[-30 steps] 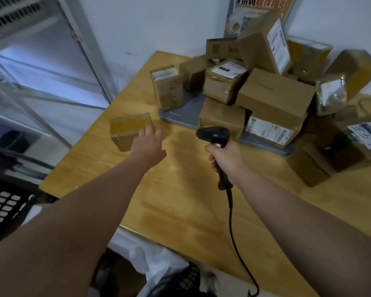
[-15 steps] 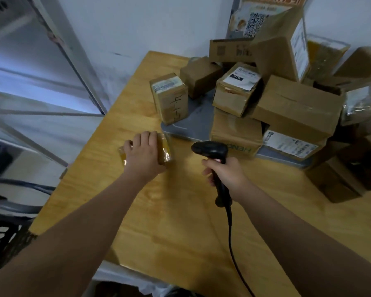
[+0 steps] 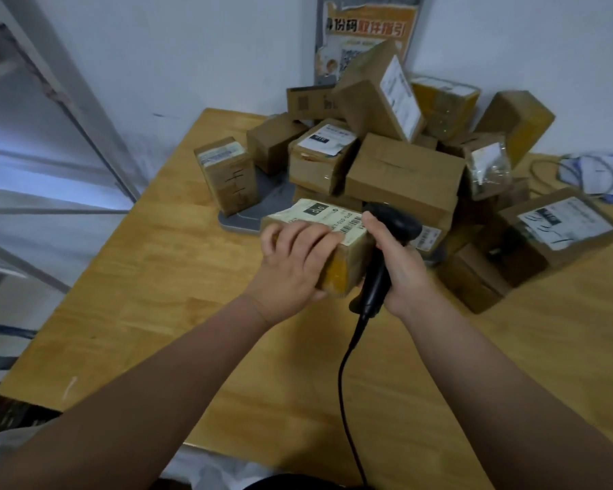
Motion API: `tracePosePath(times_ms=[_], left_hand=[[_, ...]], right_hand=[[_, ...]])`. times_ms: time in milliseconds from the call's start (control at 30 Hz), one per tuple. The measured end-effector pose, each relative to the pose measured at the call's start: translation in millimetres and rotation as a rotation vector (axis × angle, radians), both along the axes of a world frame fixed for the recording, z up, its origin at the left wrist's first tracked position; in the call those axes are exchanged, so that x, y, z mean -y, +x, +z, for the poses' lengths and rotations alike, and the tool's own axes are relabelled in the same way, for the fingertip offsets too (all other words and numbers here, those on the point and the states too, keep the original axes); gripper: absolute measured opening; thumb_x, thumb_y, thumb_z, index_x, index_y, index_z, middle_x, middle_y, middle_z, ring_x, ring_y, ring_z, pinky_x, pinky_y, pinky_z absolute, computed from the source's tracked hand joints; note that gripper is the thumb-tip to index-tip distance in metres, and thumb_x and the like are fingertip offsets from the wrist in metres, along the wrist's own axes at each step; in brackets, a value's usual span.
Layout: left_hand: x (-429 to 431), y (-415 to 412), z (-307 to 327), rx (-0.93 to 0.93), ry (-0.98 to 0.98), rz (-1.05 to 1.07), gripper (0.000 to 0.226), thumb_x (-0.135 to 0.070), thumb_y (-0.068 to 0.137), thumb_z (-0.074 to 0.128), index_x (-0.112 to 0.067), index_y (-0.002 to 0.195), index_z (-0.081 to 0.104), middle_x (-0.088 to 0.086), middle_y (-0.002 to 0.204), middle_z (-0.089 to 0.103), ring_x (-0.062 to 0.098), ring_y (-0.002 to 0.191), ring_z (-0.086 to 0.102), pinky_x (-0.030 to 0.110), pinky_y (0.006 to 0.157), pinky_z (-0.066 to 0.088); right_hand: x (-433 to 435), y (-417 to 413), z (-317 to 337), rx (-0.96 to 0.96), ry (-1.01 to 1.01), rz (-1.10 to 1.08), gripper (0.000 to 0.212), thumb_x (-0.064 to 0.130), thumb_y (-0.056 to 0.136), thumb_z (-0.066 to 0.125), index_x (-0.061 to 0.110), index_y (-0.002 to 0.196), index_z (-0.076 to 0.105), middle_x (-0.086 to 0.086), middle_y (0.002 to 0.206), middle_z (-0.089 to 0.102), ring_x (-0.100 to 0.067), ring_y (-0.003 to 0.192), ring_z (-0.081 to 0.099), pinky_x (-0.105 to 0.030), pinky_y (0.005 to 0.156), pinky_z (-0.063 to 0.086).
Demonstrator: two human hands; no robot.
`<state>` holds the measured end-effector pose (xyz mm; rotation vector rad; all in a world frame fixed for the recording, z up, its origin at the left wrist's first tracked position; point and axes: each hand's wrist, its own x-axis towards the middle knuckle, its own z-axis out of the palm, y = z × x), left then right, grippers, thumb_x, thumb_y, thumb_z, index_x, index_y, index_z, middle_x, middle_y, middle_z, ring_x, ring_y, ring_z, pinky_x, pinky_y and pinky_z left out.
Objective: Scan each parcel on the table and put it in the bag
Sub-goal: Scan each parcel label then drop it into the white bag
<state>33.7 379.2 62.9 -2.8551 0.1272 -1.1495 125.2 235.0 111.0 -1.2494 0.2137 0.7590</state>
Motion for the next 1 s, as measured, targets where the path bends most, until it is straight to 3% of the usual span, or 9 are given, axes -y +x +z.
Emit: tracePosePath(times_ms=[133,233,300,367,467,600,700,867,1000], left_hand=[[13,11,6,-0.251,0.018,-0.11,0.075,-0.07,0.083,0.043,-0.015,0.134,0.039,0.008,0.13,0.042,0.026,0.12,0.038,0.045,0.105,0.024],[19,20,22,-0.509,-0.348,-0.058,0.082,-0.074,0.086,0.03,-0.017,0.146,0.033,0.01,0.148,0.032,0.023,0.135,0.028,0.05,0.113,0.025],[22,26,37,-0.739,-0.666,-0.026,0.095,-0.08,0.078,0.044,-0.025,0.152,0.02,0.0,0.158,0.015,0.022,0.143,0.022,0.046,0.116,0.025],[25,32,54,-1.079,-0.947,-0.085,0.093,-0.069,0.075,0.062,-0.03,0.15,0.023,-0.003,0.155,0.029,0.018,0.139,0.033,0.039,0.112,0.034],[32,37,66,-1.341,-1.128,-0.134,0.051,-0.045,0.085,0.068,-0.033,0.13,0.047,-0.009,0.125,0.061,0.013,0.114,0.058,0.028,0.097,0.045],[32,32,54,-1.185,-1.338,0.09,0.078,-0.059,0.08,0.062,-0.033,0.144,0.026,-0.01,0.14,0.041,0.014,0.126,0.042,0.036,0.101,0.038],[31,25,39,-0.872,-1.617,0.166,0.061,-0.052,0.084,0.058,-0.037,0.135,0.029,-0.004,0.136,0.046,0.017,0.112,0.054,0.035,0.081,0.048],[42,24,32,-0.524,-1.752,0.174,0.027,-0.033,0.09,0.064,-0.025,0.115,0.055,-0.004,0.11,0.067,0.006,0.086,0.063,0.019,0.058,0.046],[46,26,30,-0.419,-1.739,0.191,0.036,-0.034,0.085,0.071,-0.022,0.116,0.059,-0.009,0.101,0.065,-0.003,0.083,0.059,0.008,0.052,0.044]], right_hand=[[31,15,-3,0.189,-0.088,-0.016,0.052,0.028,0.074,0.082,0.016,0.121,0.062,-0.004,0.107,0.073,-0.022,0.099,0.07,-0.047,0.093,0.054],[61,29,2,0.383,-0.217,0.216,0.038,0.019,0.08,0.077,0.015,0.116,0.065,-0.006,0.108,0.073,-0.023,0.101,0.069,-0.047,0.095,0.053],[80,36,10,0.479,-0.239,0.445,0.027,0.011,0.082,0.074,0.017,0.107,0.067,-0.006,0.105,0.073,-0.024,0.101,0.069,-0.042,0.093,0.053],[90,39,17,0.543,-0.251,0.603,0.025,0.007,0.081,0.074,0.019,0.103,0.067,-0.009,0.104,0.073,-0.024,0.102,0.069,-0.038,0.092,0.053],[92,39,23,0.506,-0.238,0.655,0.021,0.008,0.083,0.072,0.018,0.101,0.067,-0.009,0.102,0.074,-0.023,0.097,0.07,-0.039,0.091,0.054],[89,36,16,0.52,-0.305,0.342,0.023,0.028,0.087,0.07,0.016,0.106,0.069,0.0,0.092,0.074,-0.018,0.089,0.069,-0.033,0.084,0.053],[94,31,14,0.44,-0.254,0.099,0.019,0.024,0.088,0.07,0.011,0.101,0.067,-0.005,0.076,0.065,-0.02,0.067,0.06,-0.036,0.065,0.051],[98,7,21,0.514,-0.229,0.22,0.027,0.022,0.089,0.067,0.006,0.068,0.061,-0.012,0.058,0.055,-0.02,0.048,0.052,-0.032,0.05,0.045],[94,-11,17,0.501,-0.301,0.294,0.038,0.029,0.088,0.068,0.005,0.06,0.06,-0.013,0.054,0.056,-0.021,0.045,0.051,-0.03,0.049,0.044]])
